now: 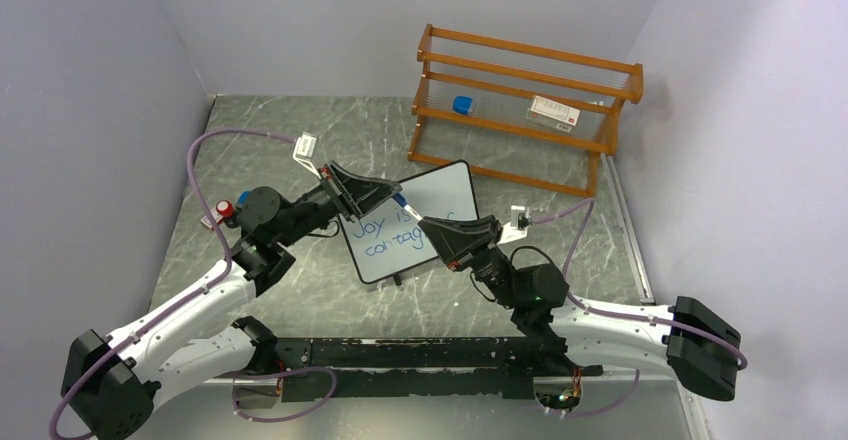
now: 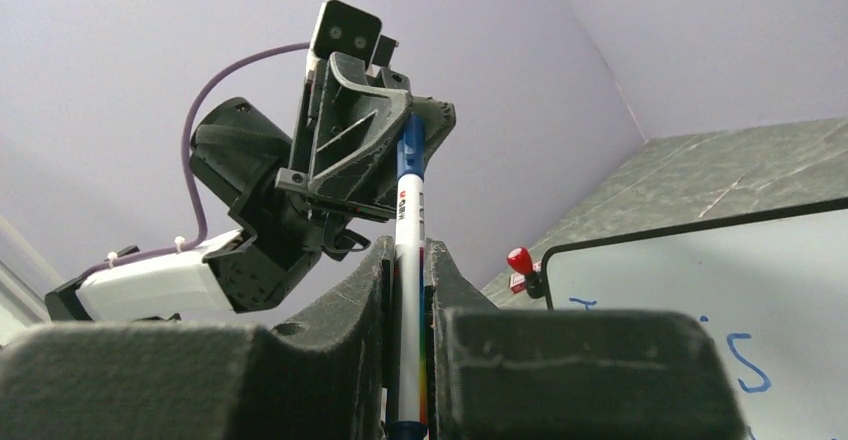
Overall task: Write a sentence on the whiteboard
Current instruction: Close the whiteboard marker at the center of the board, then place the whiteboard marker at the center of the board.
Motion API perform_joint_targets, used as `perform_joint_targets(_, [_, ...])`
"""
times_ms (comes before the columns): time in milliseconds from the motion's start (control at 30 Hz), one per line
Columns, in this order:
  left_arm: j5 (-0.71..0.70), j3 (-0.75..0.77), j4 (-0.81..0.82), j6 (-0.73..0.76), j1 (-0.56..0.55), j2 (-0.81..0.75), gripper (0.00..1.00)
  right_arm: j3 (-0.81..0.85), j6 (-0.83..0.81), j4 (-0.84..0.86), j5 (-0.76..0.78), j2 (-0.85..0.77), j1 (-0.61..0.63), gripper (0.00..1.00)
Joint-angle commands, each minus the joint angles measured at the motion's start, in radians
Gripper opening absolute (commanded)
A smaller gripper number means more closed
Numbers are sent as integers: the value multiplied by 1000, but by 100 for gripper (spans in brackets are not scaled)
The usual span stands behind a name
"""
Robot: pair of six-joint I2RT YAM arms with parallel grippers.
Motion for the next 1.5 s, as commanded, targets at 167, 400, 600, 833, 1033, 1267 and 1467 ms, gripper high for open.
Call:
perform_joint_targets(167, [84,-54,139,-64,-19,11,5,33,20,57,3,48,-3,0])
perform_joint_targets(400, [8,-108,164,-44,-131,19,5,61,21,101,27,92,-10,0])
perform_joint_targets(600, [-14,-131,160,-18,-185,24,5,74,8,103,52,105,-16,0])
perform_joint_targets(833, [-154,-62,-102,106,-171,-63,7,42,5,-72,108,10,-39,0])
perform_joint_targets(1033, [-287,72,-400,255,-74,-116,37,20,-7,-391,234,-182,-72,0])
perform_joint_targets(1267, [-470,169,-683,416,-30,-190,66,57,-30,-847,442,-399,-91,0])
perform_joint_targets(1467, [-653,211,-877,569,-30,-311,82,87,121,-1283,687,-528,-92,0])
